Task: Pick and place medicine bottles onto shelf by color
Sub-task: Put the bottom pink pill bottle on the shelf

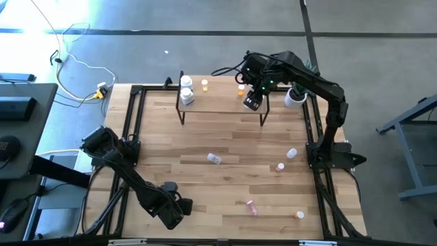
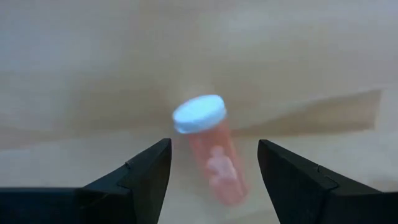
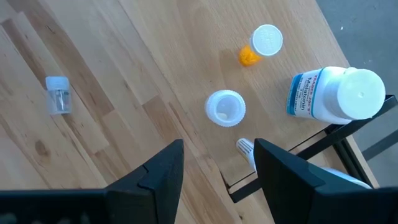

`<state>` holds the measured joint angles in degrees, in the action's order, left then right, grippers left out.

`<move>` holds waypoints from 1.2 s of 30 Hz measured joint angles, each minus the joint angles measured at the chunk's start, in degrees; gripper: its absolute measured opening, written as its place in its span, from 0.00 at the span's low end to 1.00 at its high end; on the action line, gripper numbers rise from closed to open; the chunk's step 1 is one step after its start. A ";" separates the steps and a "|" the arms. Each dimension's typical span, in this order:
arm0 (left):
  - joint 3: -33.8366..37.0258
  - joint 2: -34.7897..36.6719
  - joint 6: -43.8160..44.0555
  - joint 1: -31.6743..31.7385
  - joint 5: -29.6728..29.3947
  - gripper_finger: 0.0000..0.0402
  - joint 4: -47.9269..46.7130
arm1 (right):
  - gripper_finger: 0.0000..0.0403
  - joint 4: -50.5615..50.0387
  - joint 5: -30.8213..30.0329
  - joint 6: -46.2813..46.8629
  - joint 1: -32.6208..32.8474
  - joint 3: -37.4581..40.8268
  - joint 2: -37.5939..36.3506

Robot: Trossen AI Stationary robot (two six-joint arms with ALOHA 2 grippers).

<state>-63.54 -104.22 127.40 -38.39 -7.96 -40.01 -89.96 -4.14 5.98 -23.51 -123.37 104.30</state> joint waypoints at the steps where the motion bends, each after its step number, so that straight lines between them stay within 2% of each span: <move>1: 0.01 -0.59 -0.02 0.11 0.62 0.57 -0.21 | 0.46 -0.04 0.02 0.00 0.00 0.02 0.01; 7: -0.10 -2.84 -1.88 0.70 4.93 0.53 -0.48 | 0.46 0.01 0.00 -0.02 0.00 0.00 -0.01; 17: -0.03 -3.09 -5.11 0.98 5.24 0.32 -1.38 | 0.46 -0.06 0.00 -0.02 0.00 0.02 0.01; 23: 0.09 -2.33 -7.29 0.95 4.26 0.25 -1.57 | 0.46 -0.06 0.00 -0.04 0.00 0.02 0.01; 30: 0.18 2.78 -10.47 1.49 -9.22 0.24 -1.98 | 0.46 -0.06 2.29 -1.55 0.00 0.02 0.01; 36: 0.18 8.70 -18.72 3.57 -20.38 0.25 -2.13 | 0.46 0.27 12.98 -3.78 0.00 0.00 0.01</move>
<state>-63.35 -95.52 108.68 -34.82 -28.34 -42.14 -89.69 8.84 2.20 -23.51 -123.37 104.31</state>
